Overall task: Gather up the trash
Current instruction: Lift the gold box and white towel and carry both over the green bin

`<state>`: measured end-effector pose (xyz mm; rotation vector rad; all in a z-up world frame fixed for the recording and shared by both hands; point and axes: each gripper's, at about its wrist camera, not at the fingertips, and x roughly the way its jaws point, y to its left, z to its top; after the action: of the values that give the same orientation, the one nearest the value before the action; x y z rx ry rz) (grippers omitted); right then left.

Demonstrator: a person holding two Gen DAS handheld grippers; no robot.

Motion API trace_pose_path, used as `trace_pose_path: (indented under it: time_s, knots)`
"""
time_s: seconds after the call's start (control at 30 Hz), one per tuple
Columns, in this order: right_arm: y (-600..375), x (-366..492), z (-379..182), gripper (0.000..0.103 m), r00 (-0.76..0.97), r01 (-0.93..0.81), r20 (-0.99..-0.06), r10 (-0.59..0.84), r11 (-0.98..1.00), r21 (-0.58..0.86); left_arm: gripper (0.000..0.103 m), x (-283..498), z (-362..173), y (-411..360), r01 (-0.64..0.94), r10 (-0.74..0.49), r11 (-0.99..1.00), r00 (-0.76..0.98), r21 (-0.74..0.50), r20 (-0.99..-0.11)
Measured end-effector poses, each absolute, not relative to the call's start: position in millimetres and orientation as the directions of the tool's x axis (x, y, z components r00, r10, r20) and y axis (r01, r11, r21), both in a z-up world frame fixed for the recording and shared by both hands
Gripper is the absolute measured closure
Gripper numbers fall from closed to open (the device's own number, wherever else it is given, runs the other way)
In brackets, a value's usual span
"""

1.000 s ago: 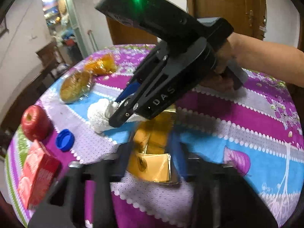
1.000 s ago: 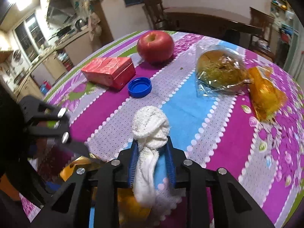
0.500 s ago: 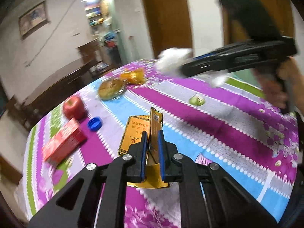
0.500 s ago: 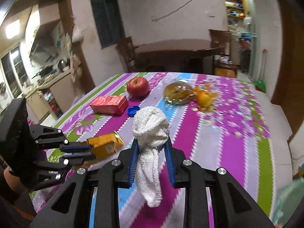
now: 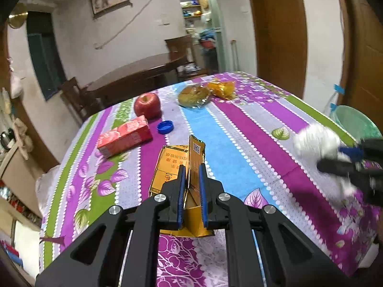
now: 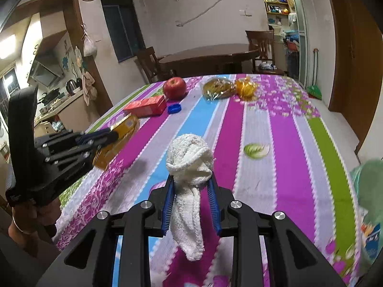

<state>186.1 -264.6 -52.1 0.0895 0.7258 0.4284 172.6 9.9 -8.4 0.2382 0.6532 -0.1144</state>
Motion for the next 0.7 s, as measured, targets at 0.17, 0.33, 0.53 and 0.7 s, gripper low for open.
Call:
trace_pose_path:
  time_s: [0.17, 0.33, 0.53, 0.7]
  knots:
    - [-269, 173, -55, 0.075, 0.66, -0.329, -0.634, 0.403, 0.914, 0.239, 0.093, 179, -10, -12, 0.167, 0.008, 0.959, 0.79, 0.227, -0.613]
    - [-290, 166, -53, 0.075, 0.679, -0.281, -0.632, 0.374, 0.928, 0.246, 0.093, 183, -9, -35, 0.177, 0.01, 0.953, 0.794, 0.247, -0.607]
    - [-320, 161, -38, 0.075, 0.728, -0.217, -0.611, 0.311, 0.95, 0.226, 0.093, 187, -2, -63, 0.203, -0.007, 0.942, 0.809, 0.267, -0.588]
    - [-355, 158, -19, 0.075, 0.772, -0.156, -0.586, 0.248, 0.966, 0.205, 0.093, 192, 9, -95, 0.25, -0.044, 0.925, 0.819, 0.287, -0.572]
